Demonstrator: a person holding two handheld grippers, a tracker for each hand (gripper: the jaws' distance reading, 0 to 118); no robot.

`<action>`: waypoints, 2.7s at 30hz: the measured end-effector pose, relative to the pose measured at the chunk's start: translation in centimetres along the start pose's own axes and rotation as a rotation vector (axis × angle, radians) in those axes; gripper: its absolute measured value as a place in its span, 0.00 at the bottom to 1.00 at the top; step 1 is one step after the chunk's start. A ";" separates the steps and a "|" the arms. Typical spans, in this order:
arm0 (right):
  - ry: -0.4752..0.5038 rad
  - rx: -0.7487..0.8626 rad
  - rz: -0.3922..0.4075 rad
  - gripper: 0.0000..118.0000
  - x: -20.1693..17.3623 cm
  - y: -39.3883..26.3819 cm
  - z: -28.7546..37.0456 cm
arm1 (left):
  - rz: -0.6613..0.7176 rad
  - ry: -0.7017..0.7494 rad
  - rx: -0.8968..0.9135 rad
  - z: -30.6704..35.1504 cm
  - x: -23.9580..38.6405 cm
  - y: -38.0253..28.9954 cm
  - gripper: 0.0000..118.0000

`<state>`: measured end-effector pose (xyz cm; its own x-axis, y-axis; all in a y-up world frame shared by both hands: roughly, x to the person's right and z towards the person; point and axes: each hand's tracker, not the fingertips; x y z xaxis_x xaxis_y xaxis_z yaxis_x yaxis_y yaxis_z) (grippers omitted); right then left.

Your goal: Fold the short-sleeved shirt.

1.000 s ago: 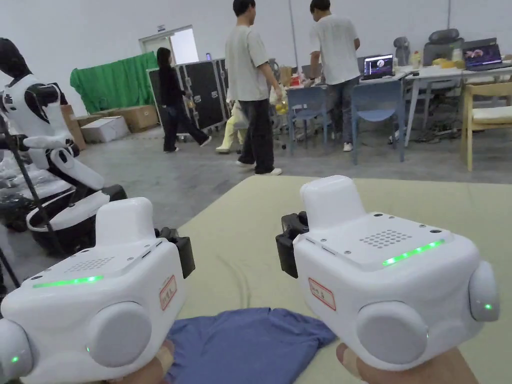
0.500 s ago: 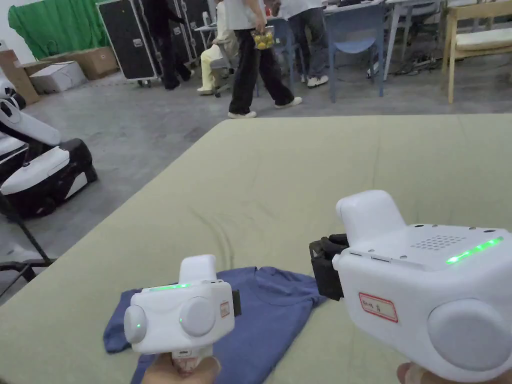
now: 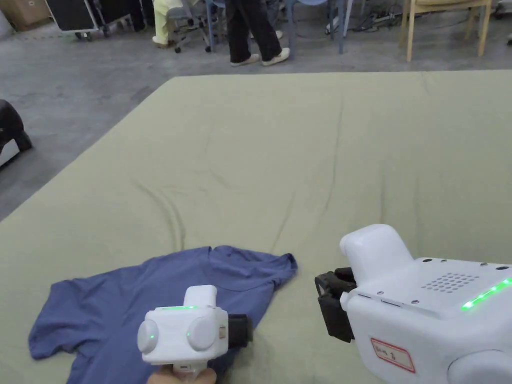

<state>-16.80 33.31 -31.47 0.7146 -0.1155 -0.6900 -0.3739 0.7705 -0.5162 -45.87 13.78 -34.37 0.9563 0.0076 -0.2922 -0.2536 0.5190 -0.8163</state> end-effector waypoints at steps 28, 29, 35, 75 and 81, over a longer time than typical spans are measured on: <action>-0.490 0.441 -0.163 0.02 8.2 -3.5 35.7 | -0.040 -0.409 0.587 36.3 26.0 12.4 0.02; -0.519 0.452 -0.173 0.02 8.6 -4.3 37.4 | -0.067 -0.442 0.565 35.9 28.5 12.0 0.02; -0.657 0.469 -0.200 0.02 10.0 -8.4 43.9 | -0.238 -0.485 0.376 29.8 41.7 6.2 0.02; -0.278 0.164 -0.321 0.02 14.4 -12.1 22.9 | 0.006 -0.220 0.135 16.3 15.4 -2.3 0.00; -0.328 0.099 -0.371 0.02 16.9 -13.0 21.1 | -0.016 -0.056 0.091 6.9 13.7 1.0 1.00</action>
<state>12.63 34.60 -25.71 0.9428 -0.2019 -0.2653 -0.0132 0.7724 -0.6349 -32.06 20.27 -35.71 0.9675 0.0452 -0.2489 -0.2262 0.5952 -0.7711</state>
